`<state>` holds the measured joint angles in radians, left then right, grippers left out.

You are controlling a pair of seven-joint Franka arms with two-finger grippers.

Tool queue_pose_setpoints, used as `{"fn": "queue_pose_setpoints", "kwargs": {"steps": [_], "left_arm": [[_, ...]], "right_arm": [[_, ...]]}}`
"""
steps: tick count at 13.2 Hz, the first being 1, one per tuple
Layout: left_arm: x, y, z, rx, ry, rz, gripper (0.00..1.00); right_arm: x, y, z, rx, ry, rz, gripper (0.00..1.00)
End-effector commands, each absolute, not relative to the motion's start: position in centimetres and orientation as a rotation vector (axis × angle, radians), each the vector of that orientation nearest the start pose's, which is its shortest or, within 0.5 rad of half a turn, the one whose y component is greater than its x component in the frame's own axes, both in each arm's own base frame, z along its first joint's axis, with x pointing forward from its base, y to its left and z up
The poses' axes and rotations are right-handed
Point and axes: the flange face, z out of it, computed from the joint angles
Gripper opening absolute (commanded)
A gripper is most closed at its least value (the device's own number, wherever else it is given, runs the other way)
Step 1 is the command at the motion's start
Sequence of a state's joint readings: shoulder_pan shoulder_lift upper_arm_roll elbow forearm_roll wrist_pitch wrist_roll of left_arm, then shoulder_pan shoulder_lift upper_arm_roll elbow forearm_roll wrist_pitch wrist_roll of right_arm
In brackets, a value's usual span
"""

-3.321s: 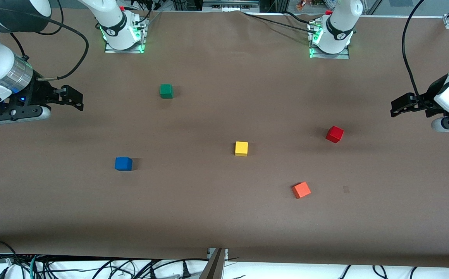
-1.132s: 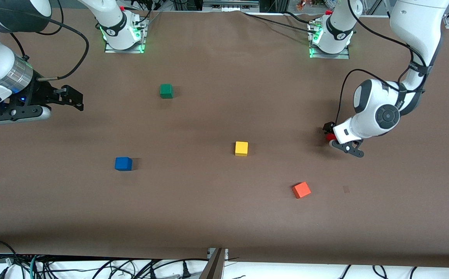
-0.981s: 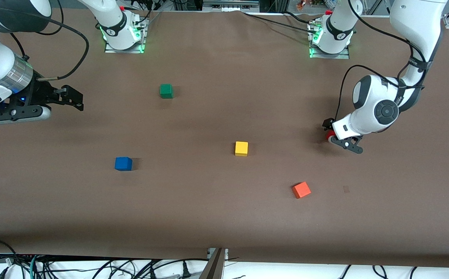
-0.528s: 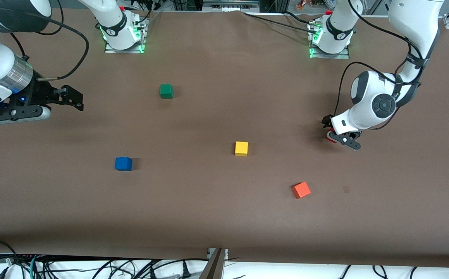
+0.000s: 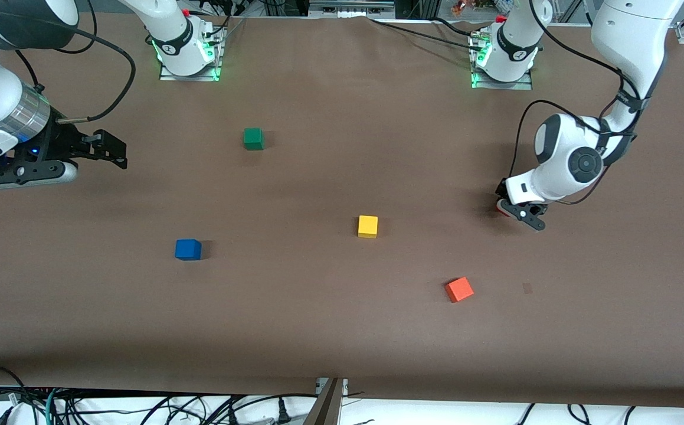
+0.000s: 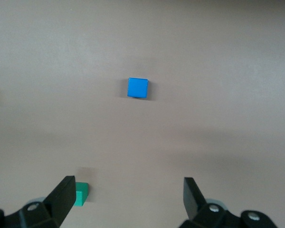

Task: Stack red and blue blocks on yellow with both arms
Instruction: 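Carry the red cube to the yellow cube while the right gripper reaches the blue cube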

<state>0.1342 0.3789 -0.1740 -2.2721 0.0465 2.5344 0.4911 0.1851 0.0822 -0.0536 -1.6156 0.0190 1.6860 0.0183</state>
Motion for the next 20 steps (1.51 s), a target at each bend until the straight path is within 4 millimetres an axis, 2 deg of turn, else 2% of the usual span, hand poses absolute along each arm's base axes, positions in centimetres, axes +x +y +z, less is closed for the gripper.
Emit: {"fn": "queue_pose_setpoints", "kwargs": {"steps": [1,3,6,8,11,12,13,14,16,20], "left_arm": [[55.3,-3.8,22.3,-3.064,0.915,0.102,0.00],[58.6,-8.0,26.3,-3.112,0.785,0.071,0.00],[62.1,-16.4,30.9,-3.175,0.512,0.064,0.00],[63.5,-22.1,32.4,-3.213,0.299,0.055,0.00],[63.5,-30.2,31.0,-3.243,0.058,0.064,0.00],[63.4,-32.6,30.1,-3.249,-0.033,0.074,0.00],[63.3,-34.9,29.2,-3.252,-0.091,0.080,0.00],[63.0,-36.5,28.4,-3.251,-0.129,0.091,0.00],[62.0,-38.6,26.9,-3.232,-0.184,0.110,0.00],[60.4,-42.6,24.7,-3.179,-0.109,0.063,0.00]], "right_arm": [[58.2,7.6,57.1,-3.149,-0.203,-0.028,1.00],[58.4,7.8,56.9,-3.146,-0.181,-0.030,1.00],[59.2,7.4,56.1,-3.140,-0.162,-0.051,1.00],[60.6,7.9,52.4,-3.154,-0.191,0.022,1.00],[62.3,7.6,48.2,-3.161,-0.201,0.082,1.00],[62.8,7.7,45.7,-3.159,-0.220,0.143,1.00],[63.2,7.7,44.8,-3.151,-0.231,0.146,1.00],[63.7,7.9,44.2,-3.148,-0.230,0.108,1.00],[65.1,8.3,40.2,-3.136,-0.223,0.062,1.00],[66.0,8.6,33.7,-3.135,-0.201,-0.003,1.00]]}}
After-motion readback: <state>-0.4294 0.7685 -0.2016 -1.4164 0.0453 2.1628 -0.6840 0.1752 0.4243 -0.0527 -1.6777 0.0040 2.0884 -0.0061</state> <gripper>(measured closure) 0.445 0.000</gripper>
